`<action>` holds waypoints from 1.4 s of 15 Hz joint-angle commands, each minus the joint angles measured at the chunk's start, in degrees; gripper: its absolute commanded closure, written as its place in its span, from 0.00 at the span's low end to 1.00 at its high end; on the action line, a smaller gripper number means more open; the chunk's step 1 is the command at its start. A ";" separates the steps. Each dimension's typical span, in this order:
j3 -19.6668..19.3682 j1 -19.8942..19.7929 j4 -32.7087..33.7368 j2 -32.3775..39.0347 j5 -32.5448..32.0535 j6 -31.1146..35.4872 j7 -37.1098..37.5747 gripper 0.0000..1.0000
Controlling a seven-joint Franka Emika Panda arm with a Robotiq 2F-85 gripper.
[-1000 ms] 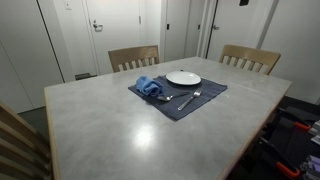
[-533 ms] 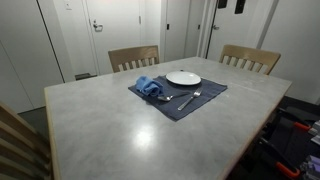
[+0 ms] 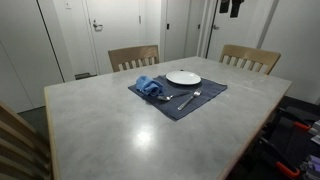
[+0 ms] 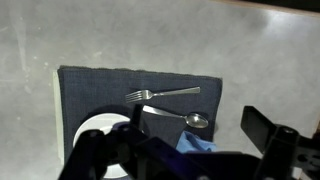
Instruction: Pick up the spoon and put it on the plate
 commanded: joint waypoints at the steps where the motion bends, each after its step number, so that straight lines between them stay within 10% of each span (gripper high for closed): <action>1: -0.19 0.15 0.11 0.02 -0.05 -0.11 -0.28 0.00; 21: -1.09 0.46 7.47 11.46 -3.89 5.78 -15.68 0.00</action>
